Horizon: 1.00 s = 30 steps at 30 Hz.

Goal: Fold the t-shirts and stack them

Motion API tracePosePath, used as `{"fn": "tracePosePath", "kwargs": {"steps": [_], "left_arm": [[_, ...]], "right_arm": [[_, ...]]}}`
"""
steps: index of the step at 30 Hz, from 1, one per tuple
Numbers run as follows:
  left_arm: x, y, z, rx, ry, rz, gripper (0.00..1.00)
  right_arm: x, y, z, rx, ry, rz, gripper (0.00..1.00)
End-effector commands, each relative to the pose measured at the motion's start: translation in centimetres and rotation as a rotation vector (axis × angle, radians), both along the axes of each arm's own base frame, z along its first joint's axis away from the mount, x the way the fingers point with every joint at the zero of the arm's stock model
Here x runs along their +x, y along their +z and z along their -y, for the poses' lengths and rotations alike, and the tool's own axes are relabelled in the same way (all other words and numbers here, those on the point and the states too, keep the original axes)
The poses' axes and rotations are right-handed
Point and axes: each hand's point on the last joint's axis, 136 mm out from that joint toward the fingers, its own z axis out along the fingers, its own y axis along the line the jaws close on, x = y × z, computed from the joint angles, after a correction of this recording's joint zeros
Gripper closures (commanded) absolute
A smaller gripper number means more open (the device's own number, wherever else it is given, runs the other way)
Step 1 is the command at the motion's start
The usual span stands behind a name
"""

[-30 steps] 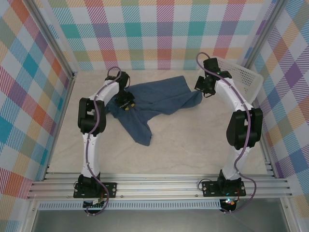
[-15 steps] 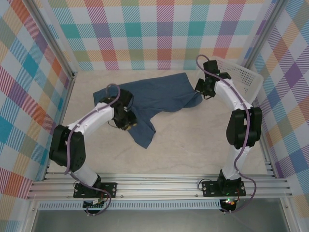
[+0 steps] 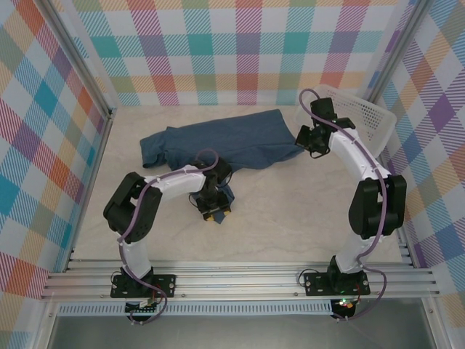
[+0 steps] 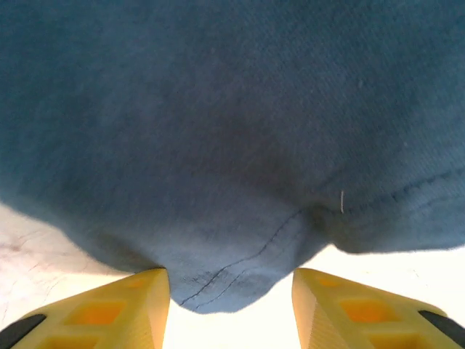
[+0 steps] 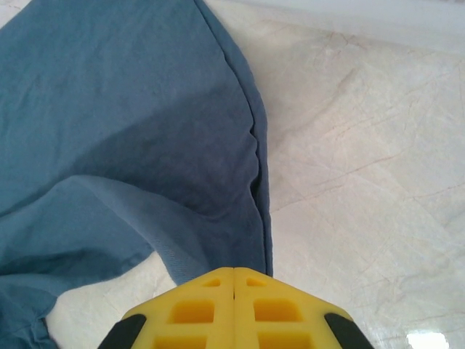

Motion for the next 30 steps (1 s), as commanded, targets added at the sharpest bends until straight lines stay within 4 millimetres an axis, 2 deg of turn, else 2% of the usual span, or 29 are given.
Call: {"fn": "tracePosePath", "kwargs": {"steps": [1,3,6,8,9,12,17,22,24,27,30], "left_arm": [[-1.0,-0.6,0.2,0.046,-0.073,-0.038,0.53],[-1.0,-1.6,-0.3,0.091,-0.088,-0.042,0.6],[-0.1,-2.0,-1.6,0.162,-0.084,0.007,0.82],[0.5,-1.0,-2.8,0.209,-0.073,0.051,0.97],[0.9,-0.2,-3.6,0.235,-0.064,0.083,1.0],[1.0,3.0,-6.6,0.319,-0.035,0.156,1.0],[-1.5,9.2,-13.1,0.454,0.079,0.299,1.0],[-5.6,17.0,-20.4,0.495,0.363,0.546,1.0],[-6.3,20.6,-22.5,0.458,0.457,0.693,1.0],[-5.3,26.6,-23.7,0.36,0.52,0.936,1.0],[-3.6,32.9,-23.6,0.318,0.518,1.126,1.0]], "right_arm": [[-0.5,0.9,-0.7,0.031,0.006,0.02,1.0],[-0.7,0.8,-0.8,0.032,0.006,0.018,1.0],[-1.1,0.7,-0.9,0.034,0.009,0.012,1.0],[-1.4,0.9,-0.9,0.035,0.01,0.017,1.0],[-1.6,1.0,-1.0,0.037,0.012,0.017,1.0],[-2.5,1.5,-1.2,0.048,0.02,0.026,1.0],[-5.6,1.6,-1.4,0.025,0.032,0.009,1.0],[-11.0,0.3,-1.6,0.01,0.043,-0.057,1.0],[-13.1,0.6,-1.9,0.029,0.059,-0.055,1.0],[-14.6,3.4,-3.2,0.072,0.12,0.047,1.0],[-14.3,8.5,-4.0,0.127,0.169,0.216,1.0]]}}
